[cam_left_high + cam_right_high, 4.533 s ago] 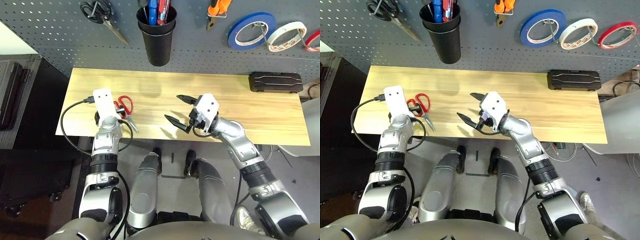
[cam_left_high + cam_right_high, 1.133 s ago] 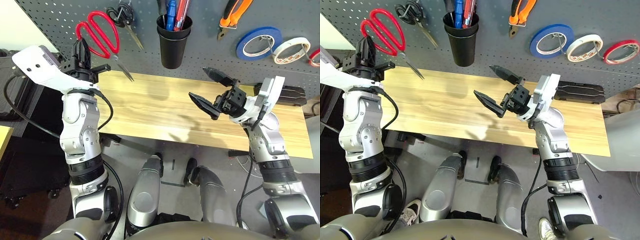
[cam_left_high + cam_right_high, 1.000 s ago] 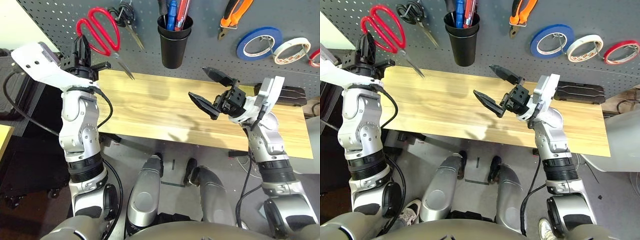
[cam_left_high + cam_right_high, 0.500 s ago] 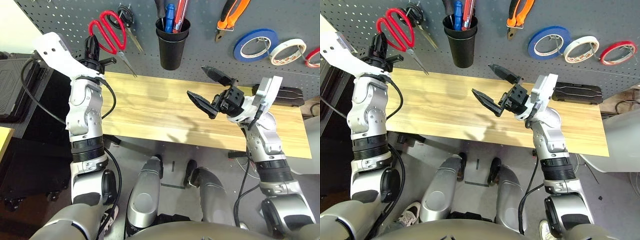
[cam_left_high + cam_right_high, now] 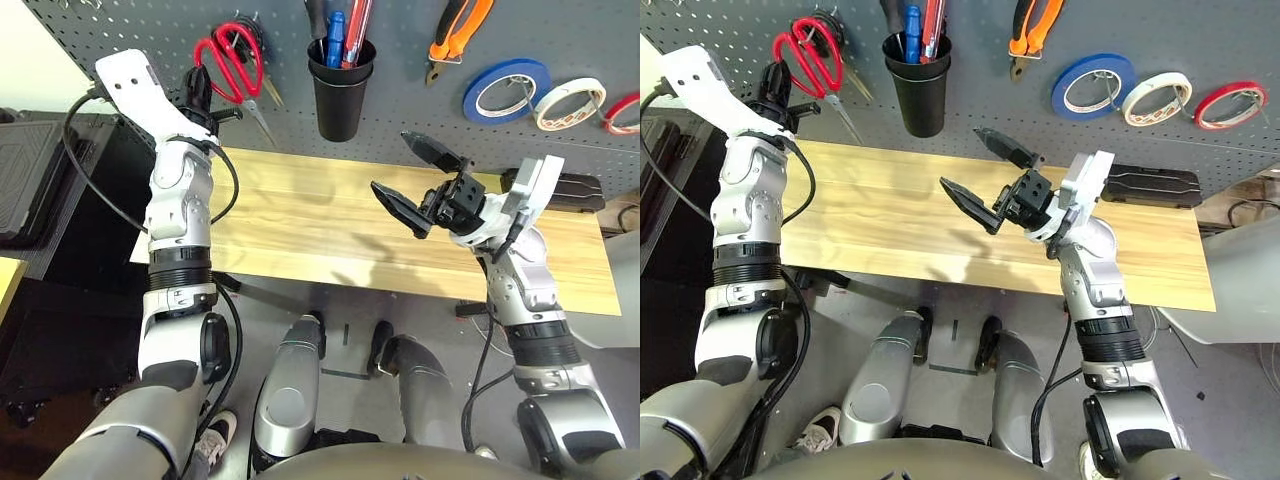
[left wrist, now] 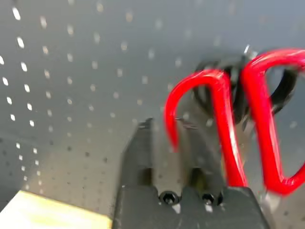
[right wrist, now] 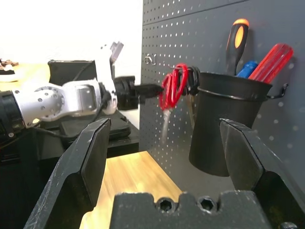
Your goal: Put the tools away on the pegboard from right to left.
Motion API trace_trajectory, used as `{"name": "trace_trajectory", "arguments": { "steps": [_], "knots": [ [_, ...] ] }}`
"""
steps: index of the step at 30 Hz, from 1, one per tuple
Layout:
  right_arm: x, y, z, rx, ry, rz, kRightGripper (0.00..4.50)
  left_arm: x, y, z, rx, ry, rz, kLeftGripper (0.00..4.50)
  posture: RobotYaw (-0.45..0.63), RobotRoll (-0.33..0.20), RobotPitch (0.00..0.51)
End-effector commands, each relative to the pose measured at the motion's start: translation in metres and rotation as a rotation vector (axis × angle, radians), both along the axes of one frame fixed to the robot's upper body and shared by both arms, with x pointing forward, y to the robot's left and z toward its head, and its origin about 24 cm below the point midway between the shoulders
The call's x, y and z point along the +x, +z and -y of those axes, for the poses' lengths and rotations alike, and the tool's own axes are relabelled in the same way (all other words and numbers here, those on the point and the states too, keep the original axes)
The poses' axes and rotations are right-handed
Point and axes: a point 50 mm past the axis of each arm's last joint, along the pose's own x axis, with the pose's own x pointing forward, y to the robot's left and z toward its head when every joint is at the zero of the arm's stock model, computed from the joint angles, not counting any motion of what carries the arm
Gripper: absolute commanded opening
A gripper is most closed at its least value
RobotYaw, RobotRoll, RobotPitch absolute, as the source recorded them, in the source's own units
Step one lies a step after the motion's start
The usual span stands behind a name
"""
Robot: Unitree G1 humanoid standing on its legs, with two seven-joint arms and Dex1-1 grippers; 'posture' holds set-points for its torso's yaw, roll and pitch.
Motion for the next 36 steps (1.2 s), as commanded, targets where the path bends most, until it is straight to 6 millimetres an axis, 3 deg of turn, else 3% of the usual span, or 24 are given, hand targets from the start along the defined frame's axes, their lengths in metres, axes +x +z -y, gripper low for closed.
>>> {"name": "trace_trajectory", "arguments": {
  "steps": [1, 7, 14, 18, 22, 30, 36],
  "knots": [
    [-0.005, 0.002, -0.002, 0.003, 0.002, 0.021, 4.50, -0.003, -0.010, 0.003, 0.049, -0.017, -0.027, 2.19, 0.30, 0.000, 0.229],
    [-0.008, 0.002, -0.005, 0.021, 0.012, 0.026, 4.50, -0.017, -0.027, -0.002, 0.046, -0.028, -0.053, 4.49, 0.30, 0.000, 0.222],
    [0.002, -0.013, 0.002, -0.031, -0.103, -0.071, 4.50, -0.049, -0.047, -0.011, 0.086, -0.032, -0.040, 4.49, 0.29, 0.000, 0.228],
    [0.010, -0.047, 0.027, -0.085, -0.417, -0.282, 4.50, -0.073, -0.079, -0.017, 0.158, -0.052, -0.119, 4.49, 0.29, 0.000, 0.220],
    [0.011, -0.074, 0.047, -0.091, -0.674, -0.343, 4.50, -0.089, -0.107, -0.023, 0.210, -0.091, -0.185, 4.49, 0.27, 0.000, 0.205],
    [0.015, -0.102, 0.098, 0.003, -1.178, -0.394, 4.50, -0.094, -0.129, -0.041, 0.226, -0.105, -0.179, 4.49, 0.22, 0.000, 0.168],
    [0.011, -0.109, 0.116, 0.040, -1.309, -0.350, 4.50, -0.092, -0.134, -0.051, 0.251, -0.108, -0.158, 4.49, 0.19, 0.000, 0.162]
  ]
}}
